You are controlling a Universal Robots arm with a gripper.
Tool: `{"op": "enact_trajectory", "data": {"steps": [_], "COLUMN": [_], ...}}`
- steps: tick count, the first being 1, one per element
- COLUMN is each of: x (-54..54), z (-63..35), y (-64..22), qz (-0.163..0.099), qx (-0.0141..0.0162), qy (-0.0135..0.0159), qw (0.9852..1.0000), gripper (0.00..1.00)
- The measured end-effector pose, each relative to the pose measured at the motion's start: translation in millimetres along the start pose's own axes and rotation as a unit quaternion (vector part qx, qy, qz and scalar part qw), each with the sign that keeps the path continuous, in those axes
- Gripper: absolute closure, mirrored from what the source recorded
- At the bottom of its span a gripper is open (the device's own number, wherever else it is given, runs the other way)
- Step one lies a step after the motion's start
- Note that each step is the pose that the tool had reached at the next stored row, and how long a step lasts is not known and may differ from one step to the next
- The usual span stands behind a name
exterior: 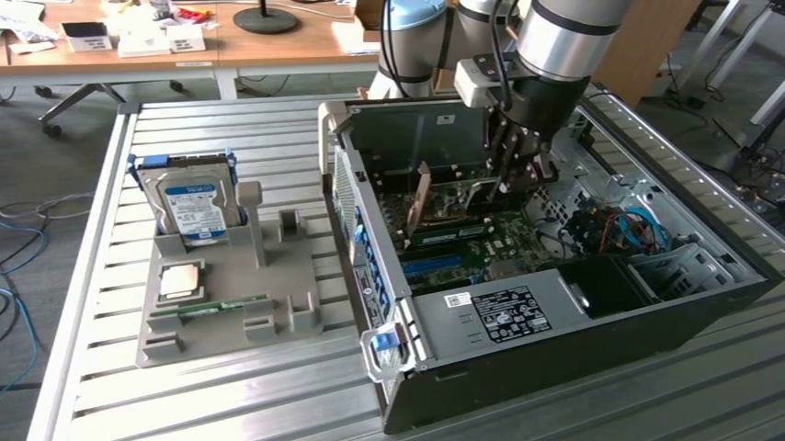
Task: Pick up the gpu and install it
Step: 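Insert the gpu into the slot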
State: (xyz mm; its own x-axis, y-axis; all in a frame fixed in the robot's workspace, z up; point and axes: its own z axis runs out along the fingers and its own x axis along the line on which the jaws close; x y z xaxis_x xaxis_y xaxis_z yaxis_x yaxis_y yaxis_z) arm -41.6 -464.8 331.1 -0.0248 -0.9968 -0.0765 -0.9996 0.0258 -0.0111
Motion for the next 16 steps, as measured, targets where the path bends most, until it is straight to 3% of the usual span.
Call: {"op": "enact_trajectory", "data": {"steps": [16], "x": [1.1], "z": [4.0], "y": [0.5], "qz": [0.0], "qx": [-0.0001], "qy": [0.0003], "qw": [1.0], "gripper": [0.73]}}
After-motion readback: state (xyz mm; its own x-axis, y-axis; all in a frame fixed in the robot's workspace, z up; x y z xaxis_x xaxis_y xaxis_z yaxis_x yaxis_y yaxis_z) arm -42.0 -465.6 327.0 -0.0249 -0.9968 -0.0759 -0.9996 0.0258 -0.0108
